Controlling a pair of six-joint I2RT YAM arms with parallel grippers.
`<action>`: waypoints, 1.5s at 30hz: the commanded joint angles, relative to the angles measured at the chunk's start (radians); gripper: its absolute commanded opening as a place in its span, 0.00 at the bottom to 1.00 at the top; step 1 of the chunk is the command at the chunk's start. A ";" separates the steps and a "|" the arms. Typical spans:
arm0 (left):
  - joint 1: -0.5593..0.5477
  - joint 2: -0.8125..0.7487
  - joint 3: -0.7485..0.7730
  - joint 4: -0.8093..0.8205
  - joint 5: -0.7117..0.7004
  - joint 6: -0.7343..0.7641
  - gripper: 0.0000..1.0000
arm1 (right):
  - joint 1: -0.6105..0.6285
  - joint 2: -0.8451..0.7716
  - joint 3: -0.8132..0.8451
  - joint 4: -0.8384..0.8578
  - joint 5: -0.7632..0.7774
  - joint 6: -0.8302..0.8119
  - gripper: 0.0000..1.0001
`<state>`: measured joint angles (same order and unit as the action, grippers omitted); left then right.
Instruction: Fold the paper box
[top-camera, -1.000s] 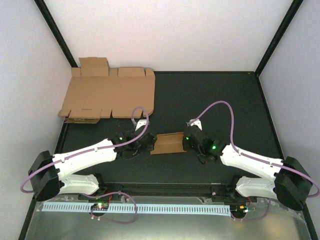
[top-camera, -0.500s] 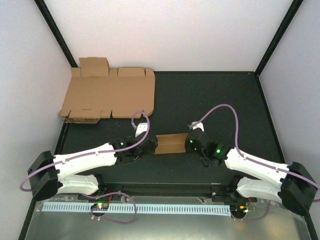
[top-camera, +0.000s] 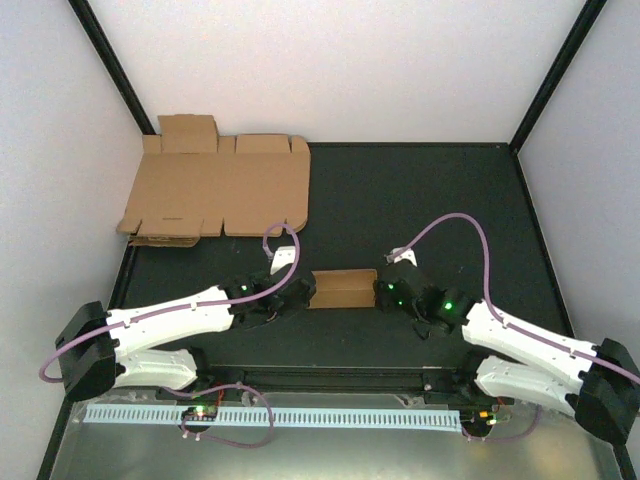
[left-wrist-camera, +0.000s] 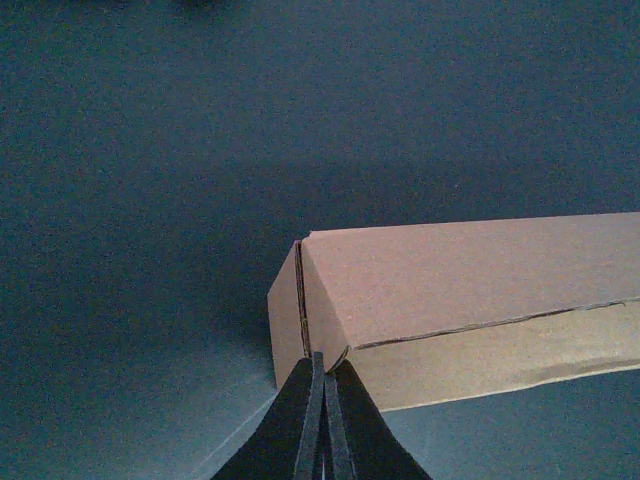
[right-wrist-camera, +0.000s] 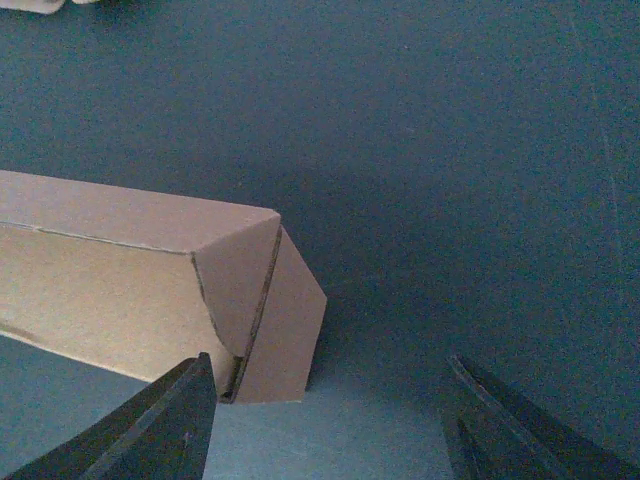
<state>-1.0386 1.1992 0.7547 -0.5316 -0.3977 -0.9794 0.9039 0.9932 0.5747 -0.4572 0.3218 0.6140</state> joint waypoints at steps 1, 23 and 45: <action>-0.005 0.008 0.021 -0.073 -0.003 -0.004 0.02 | 0.004 -0.043 0.055 -0.044 -0.008 -0.016 0.63; -0.005 0.015 0.052 -0.089 0.006 -0.004 0.02 | 0.004 0.031 0.127 -0.040 -0.040 -0.049 0.33; -0.006 0.017 0.059 -0.096 0.012 -0.008 0.01 | 0.004 0.103 0.142 0.020 -0.049 -0.060 0.15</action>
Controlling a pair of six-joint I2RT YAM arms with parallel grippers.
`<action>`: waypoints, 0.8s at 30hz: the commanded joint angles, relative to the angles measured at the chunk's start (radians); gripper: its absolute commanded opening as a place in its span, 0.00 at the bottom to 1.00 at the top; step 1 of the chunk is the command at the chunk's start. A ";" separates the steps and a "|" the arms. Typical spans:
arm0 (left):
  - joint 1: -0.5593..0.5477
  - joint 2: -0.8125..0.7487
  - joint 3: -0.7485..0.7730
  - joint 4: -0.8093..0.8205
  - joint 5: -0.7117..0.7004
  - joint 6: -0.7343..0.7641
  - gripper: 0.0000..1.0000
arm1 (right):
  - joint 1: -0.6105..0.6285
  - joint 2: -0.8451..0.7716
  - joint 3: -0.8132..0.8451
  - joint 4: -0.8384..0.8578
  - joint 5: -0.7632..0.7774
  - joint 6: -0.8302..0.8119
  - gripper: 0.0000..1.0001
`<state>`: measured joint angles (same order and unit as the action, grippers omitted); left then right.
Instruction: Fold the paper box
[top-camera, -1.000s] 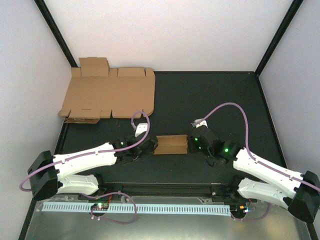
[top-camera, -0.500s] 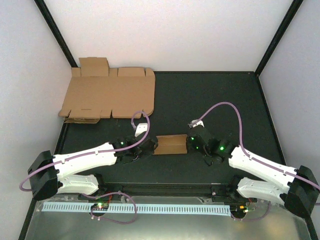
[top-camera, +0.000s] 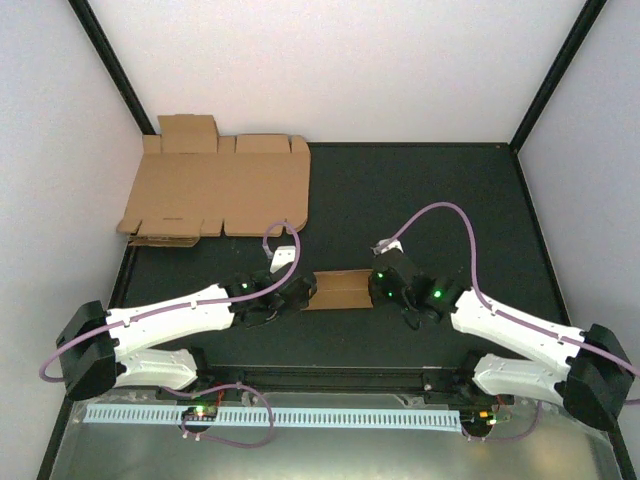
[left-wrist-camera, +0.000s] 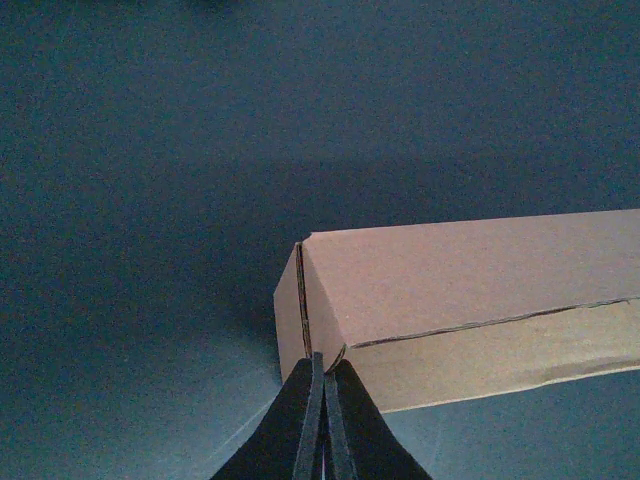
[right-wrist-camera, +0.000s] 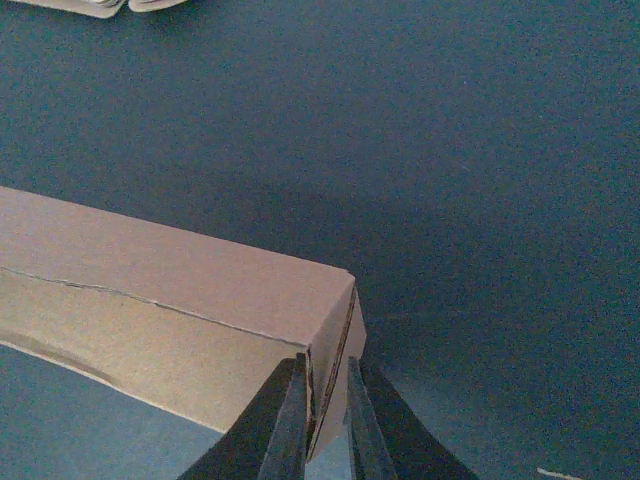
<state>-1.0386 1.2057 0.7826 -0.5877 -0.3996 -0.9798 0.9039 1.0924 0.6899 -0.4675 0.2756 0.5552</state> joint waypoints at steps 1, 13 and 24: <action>-0.006 0.011 0.031 -0.040 0.013 -0.009 0.02 | 0.004 0.005 0.026 0.031 -0.004 -0.004 0.12; -0.022 0.023 -0.002 -0.020 0.030 -0.030 0.02 | 0.004 0.008 -0.052 0.035 -0.031 0.048 0.02; -0.053 0.040 -0.026 -0.020 0.038 -0.055 0.02 | 0.022 -0.006 -0.135 0.061 -0.080 0.096 0.02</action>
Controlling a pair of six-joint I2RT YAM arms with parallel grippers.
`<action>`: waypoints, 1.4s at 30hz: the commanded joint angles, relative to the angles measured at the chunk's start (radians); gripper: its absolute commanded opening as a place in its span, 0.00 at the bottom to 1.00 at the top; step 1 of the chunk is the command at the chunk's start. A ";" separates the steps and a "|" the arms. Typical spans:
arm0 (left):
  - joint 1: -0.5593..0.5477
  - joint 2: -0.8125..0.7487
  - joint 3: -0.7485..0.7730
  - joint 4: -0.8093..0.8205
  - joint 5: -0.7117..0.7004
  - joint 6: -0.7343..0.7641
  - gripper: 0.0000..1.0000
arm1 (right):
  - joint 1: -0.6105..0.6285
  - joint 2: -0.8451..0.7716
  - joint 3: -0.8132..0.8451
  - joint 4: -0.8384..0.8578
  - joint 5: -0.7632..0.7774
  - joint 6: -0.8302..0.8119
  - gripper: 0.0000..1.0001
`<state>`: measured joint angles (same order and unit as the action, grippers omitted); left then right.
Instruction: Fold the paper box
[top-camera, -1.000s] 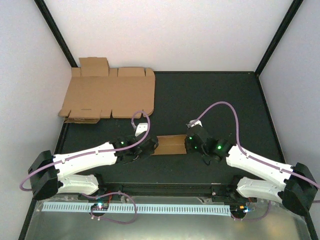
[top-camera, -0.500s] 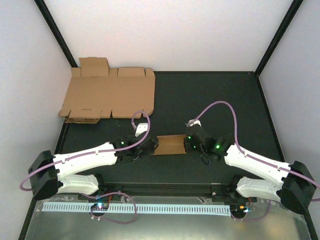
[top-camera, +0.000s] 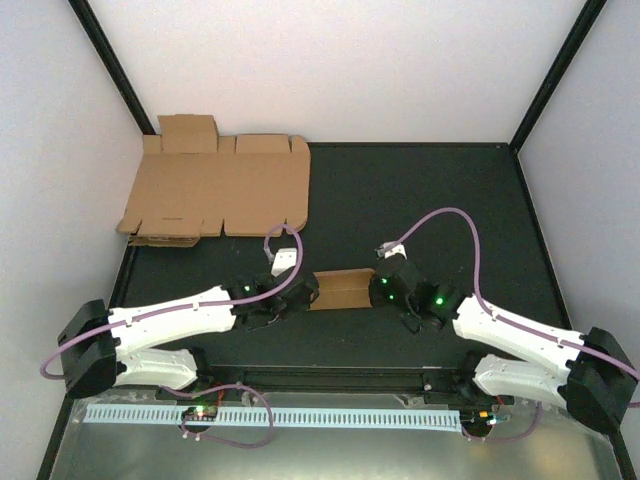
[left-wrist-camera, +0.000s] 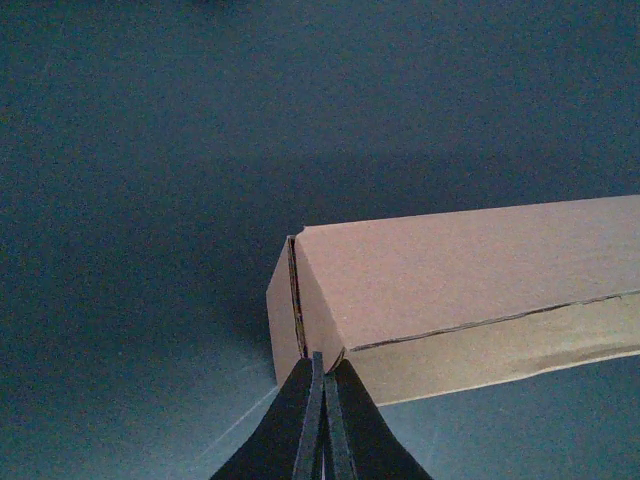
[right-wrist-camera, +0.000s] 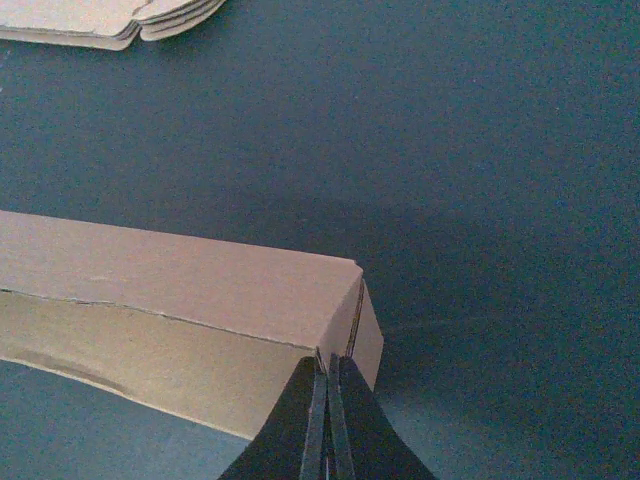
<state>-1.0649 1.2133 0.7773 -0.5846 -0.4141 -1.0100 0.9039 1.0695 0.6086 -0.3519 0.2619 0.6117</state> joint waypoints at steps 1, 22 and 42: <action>-0.029 0.035 -0.022 -0.024 0.052 -0.028 0.02 | 0.027 0.020 -0.057 -0.054 -0.065 0.043 0.02; -0.043 -0.072 0.004 -0.046 0.017 0.017 0.39 | 0.049 -0.018 0.030 -0.149 0.052 0.029 0.16; 0.114 -0.370 -0.094 0.149 0.214 0.174 0.68 | -0.005 -0.162 0.162 -0.219 -0.048 -0.008 0.42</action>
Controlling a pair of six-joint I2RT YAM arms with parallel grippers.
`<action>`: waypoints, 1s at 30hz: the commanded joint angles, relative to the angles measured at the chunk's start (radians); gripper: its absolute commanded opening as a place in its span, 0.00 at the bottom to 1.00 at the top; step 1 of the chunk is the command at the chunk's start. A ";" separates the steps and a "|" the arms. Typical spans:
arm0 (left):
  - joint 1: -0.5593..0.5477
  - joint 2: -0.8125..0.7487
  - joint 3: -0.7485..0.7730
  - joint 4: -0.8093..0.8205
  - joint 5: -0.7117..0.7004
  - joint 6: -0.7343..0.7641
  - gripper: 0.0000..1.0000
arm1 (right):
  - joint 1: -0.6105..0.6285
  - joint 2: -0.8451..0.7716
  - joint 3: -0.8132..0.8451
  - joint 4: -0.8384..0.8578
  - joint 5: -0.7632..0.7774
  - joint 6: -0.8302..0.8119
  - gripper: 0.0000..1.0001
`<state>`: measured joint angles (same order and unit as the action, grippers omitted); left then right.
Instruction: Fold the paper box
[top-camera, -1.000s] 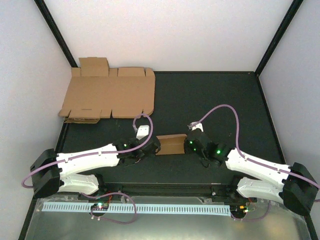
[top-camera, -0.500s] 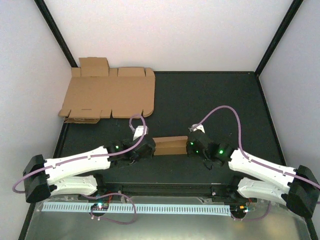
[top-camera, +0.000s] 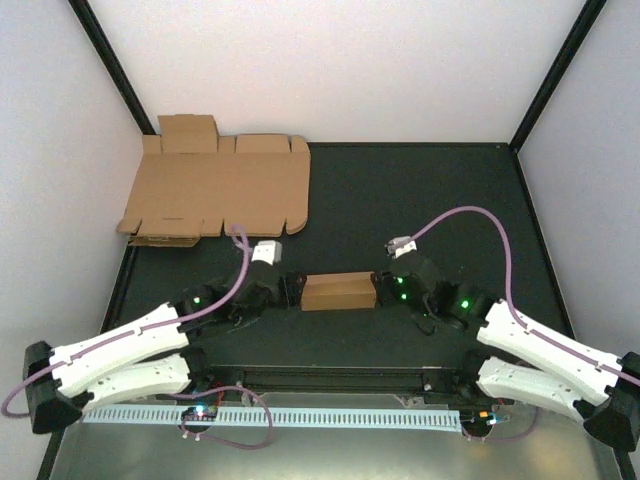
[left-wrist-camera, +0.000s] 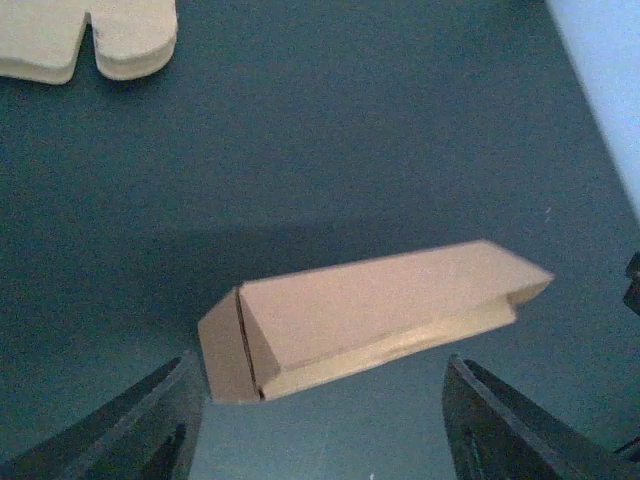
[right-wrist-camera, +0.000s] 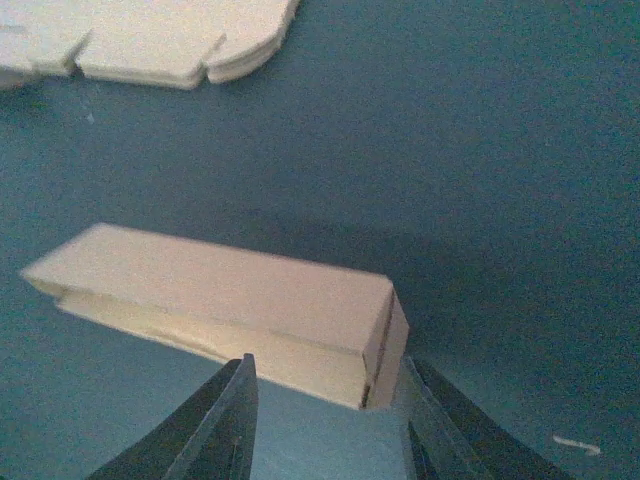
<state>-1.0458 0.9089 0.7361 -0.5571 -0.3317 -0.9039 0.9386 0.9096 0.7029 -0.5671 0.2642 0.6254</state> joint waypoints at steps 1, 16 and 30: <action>0.137 -0.075 -0.070 0.143 0.178 0.075 0.70 | -0.065 0.012 0.078 -0.006 -0.070 -0.030 0.43; 0.439 -0.034 -0.282 0.500 0.729 0.067 0.80 | -0.410 0.091 -0.042 0.236 -0.669 0.008 0.66; 0.546 0.128 -0.201 0.571 1.075 0.118 0.02 | -0.506 0.185 -0.069 0.439 -1.032 0.030 0.02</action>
<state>-0.5087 0.9531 0.4580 -0.0566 0.5663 -0.8036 0.4374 1.0309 0.6266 -0.2462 -0.6060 0.6300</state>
